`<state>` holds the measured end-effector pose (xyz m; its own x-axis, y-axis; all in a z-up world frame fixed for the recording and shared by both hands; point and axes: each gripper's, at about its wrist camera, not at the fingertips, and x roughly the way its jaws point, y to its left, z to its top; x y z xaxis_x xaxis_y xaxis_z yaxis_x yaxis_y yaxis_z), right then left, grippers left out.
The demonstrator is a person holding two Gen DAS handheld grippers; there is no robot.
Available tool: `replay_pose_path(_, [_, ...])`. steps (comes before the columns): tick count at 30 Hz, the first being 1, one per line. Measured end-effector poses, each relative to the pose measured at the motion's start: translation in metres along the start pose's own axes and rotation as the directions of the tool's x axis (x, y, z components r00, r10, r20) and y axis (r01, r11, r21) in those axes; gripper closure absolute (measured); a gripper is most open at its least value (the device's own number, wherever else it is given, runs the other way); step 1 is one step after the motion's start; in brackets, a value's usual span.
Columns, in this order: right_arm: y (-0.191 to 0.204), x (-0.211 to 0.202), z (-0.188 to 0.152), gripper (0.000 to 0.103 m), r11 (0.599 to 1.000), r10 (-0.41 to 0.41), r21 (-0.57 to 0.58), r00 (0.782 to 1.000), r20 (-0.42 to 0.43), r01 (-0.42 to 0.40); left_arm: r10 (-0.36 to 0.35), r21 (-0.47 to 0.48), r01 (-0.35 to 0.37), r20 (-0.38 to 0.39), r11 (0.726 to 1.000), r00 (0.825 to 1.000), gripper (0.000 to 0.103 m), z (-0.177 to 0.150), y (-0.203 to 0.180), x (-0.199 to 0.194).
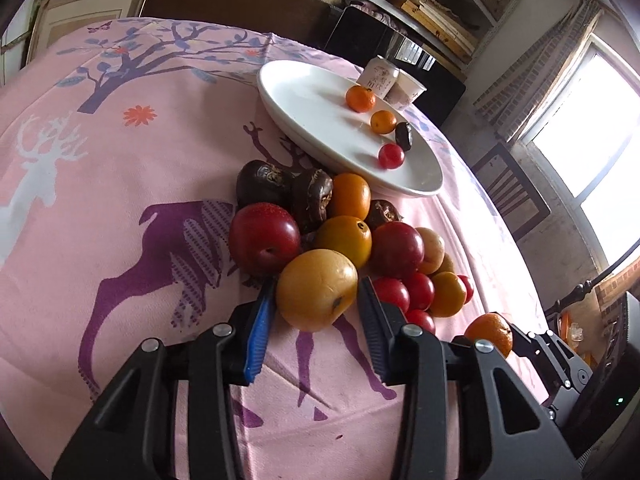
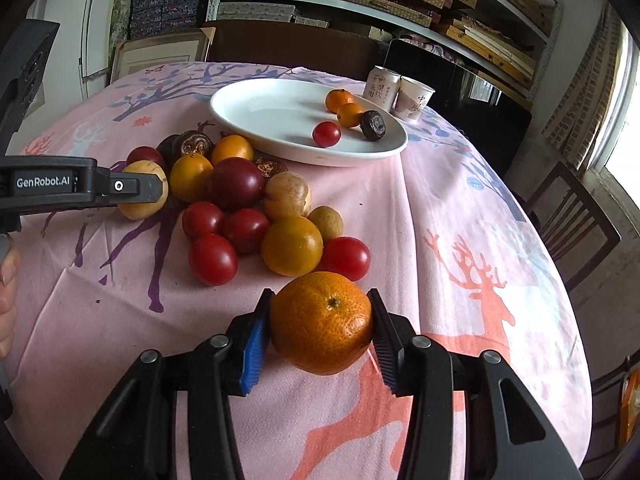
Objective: Organize fruits
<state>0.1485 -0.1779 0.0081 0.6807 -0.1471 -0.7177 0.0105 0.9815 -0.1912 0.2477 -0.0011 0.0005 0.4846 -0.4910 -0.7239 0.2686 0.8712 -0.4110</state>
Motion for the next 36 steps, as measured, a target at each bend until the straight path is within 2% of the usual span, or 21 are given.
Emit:
replay_pose_path(1, [0.001,0.000,0.000,0.056,1.000,0.002,-0.004,1.000,0.000,-0.002,0.009,0.006,-0.009,-0.012,1.000,1.000,0.059,-0.001,-0.002,0.004])
replay_pose_path(2, [0.002,0.000,0.000,0.056,1.000,0.002,-0.008,1.000,-0.002,-0.002,0.019,0.029,-0.019,-0.012,0.999,1.000,0.050,-0.002,-0.006,0.006])
replay_pose_path(3, [0.002,0.001,0.000,0.056,1.000,0.003,-0.012,1.000,-0.004,-0.003,0.025,0.084,-0.025,-0.003,0.996,1.000,0.037,-0.004,-0.015,0.007])
replay_pose_path(4, [0.003,0.002,0.000,0.056,1.000,0.003,-0.018,1.000,-0.009,-0.003,0.029,0.137,-0.028,-0.005,0.990,1.000,0.005,-0.007,-0.024,0.010])
replay_pose_path(6, [0.006,0.003,0.001,0.056,1.000,0.004,-0.031,1.000,-0.019,-0.005,0.127,0.222,-0.120,-0.015,0.967,0.992,0.004,-0.013,-0.041,0.020])
replay_pose_path(8, [0.007,0.006,0.001,0.056,0.999,0.011,-0.039,0.999,-0.031,-0.012,0.072,0.222,-0.063,-0.030,0.973,0.997,0.004,-0.012,-0.043,0.021])
replay_pose_path(10, [0.006,0.009,0.001,0.056,0.999,0.022,-0.035,0.999,-0.049,-0.024,0.072,0.203,-0.067,-0.018,0.977,0.997,0.010,-0.011,-0.039,0.019])
replay_pose_path(11, [0.006,0.012,0.001,0.054,0.999,0.016,-0.034,0.998,-0.062,-0.018,0.075,0.190,-0.073,-0.004,0.979,0.997,0.028,-0.010,-0.037,0.016])
replay_pose_path(12, [0.006,0.012,0.002,0.044,0.999,-0.010,-0.031,0.998,-0.062,0.008,0.077,0.171,-0.076,0.001,0.982,0.997,0.045,-0.009,-0.033,0.014])
replay_pose_path(13, [0.007,0.012,0.001,0.038,0.999,-0.031,-0.033,0.998,-0.061,0.029,0.066,0.151,-0.066,0.003,0.986,0.998,0.048,-0.008,-0.028,0.013])
replay_pose_path(14, [0.008,0.012,0.001,0.038,0.999,-0.039,-0.040,0.997,-0.060,0.037,0.040,0.135,-0.039,-0.004,0.990,0.999,0.054,-0.008,-0.026,0.012])
replay_pose_path(16, [0.009,0.012,0.000,0.037,0.998,-0.049,-0.043,0.997,-0.060,0.046,0.044,0.133,-0.043,-0.003,0.990,0.999,0.057,-0.010,-0.026,0.011])
replay_pose_path(18, [0.005,0.011,0.000,0.040,1.000,-0.017,-0.026,0.998,-0.059,0.016,0.060,0.153,-0.059,-0.003,0.987,0.998,0.066,-0.011,-0.027,0.010])
replay_pose_path(19, [0.002,0.010,-0.001,0.055,0.999,0.030,-0.014,0.998,-0.054,-0.030,0.071,0.161,-0.068,-0.010,0.985,0.997,0.069,-0.011,-0.027,0.010])
replay_pose_path(20, [0.000,0.008,-0.001,0.056,0.999,0.048,-0.004,0.998,-0.045,-0.048,0.070,0.160,-0.066,-0.017,0.985,0.997,0.070,-0.011,-0.025,0.009])
replay_pose_path(23, [-0.005,-0.002,-0.003,0.057,0.999,0.021,0.026,1.000,0.004,-0.021,0.063,0.135,-0.060,-0.014,0.989,0.998,0.071,-0.009,-0.018,0.006])
replay_pose_path(25, [-0.010,-0.013,-0.005,0.057,0.998,0.009,0.053,0.998,0.062,-0.012,0.073,0.139,-0.073,0.005,0.988,0.997,0.071,-0.008,-0.018,0.002])
replay_pose_path(29, [-0.018,-0.030,-0.010,0.056,0.994,-0.037,0.104,0.988,0.148,0.022,0.042,0.101,-0.048,0.059,0.994,0.997,0.071,-0.003,-0.013,-0.011])
replay_pose_path(33, [-0.018,-0.033,-0.012,0.056,0.992,-0.078,0.113,0.986,0.149,0.062,0.084,0.136,-0.099,0.114,0.986,0.990,0.071,-0.004,-0.019,-0.018])
replay_pose_path(36, [-0.018,-0.028,-0.014,0.056,0.994,-0.045,0.101,0.991,0.125,0.032,0.098,0.147,-0.117,0.133,0.982,0.986,0.072,-0.003,-0.022,-0.019])
